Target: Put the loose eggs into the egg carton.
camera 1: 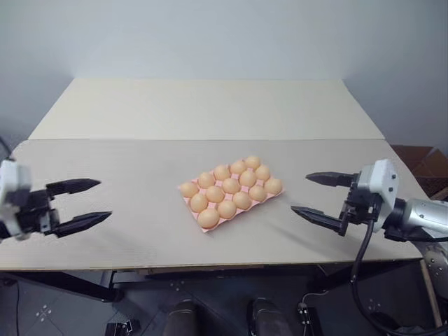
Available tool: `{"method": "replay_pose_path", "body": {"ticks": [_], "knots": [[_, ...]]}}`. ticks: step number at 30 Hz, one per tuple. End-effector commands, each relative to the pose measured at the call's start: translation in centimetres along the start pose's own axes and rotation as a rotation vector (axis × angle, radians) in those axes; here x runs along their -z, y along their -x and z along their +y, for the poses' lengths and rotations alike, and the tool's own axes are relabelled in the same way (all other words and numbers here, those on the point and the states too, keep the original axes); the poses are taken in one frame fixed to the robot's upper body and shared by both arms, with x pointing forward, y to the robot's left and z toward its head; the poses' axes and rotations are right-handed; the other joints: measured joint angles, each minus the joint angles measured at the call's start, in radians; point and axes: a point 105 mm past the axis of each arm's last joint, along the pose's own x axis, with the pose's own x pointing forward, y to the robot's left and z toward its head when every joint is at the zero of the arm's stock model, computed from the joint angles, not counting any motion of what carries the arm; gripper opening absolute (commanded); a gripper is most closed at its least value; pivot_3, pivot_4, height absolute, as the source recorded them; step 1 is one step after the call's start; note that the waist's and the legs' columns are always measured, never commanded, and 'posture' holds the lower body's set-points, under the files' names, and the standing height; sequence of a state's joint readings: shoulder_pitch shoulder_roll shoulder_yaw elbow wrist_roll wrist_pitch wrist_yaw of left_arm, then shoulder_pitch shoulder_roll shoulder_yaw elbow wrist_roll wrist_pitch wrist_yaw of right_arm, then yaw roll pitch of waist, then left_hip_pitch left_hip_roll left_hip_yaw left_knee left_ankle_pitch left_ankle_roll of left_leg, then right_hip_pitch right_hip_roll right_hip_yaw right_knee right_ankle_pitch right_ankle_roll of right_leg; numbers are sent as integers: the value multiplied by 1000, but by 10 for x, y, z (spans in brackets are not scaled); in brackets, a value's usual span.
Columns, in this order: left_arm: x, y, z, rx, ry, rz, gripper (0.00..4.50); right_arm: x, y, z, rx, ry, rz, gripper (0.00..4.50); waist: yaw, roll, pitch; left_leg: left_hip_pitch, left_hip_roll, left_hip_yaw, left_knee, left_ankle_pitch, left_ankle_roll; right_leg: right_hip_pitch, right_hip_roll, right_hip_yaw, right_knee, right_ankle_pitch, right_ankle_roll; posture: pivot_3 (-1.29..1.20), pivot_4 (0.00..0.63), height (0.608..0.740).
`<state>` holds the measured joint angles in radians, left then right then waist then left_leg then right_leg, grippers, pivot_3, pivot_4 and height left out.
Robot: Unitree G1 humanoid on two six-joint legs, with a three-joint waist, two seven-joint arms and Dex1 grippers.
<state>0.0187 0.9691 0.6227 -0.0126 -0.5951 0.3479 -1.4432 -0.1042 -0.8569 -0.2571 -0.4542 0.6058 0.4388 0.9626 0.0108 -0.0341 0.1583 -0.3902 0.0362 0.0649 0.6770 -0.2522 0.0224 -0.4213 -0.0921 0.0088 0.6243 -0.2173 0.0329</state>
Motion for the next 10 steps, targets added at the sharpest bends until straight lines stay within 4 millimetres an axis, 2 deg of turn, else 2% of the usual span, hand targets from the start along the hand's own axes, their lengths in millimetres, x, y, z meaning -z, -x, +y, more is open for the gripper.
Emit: {"method": "replay_pose_path", "body": {"ticks": [1,10], "knots": [[-8,1,-1,-26,-49,-7,4349,-11,3,-4,2,63,-16,4500,5,0,0,0,0,1,0,0,0,0,0,0,0,-2,-3,0,150,740],[-11,-9,-13,-23,-44,-29,4349,-16,7,-4,-30,58,-13,4500,-4,0,0,0,0,2,-1,0,0,-1,1,1,0,1,1,0,150,740]]}}
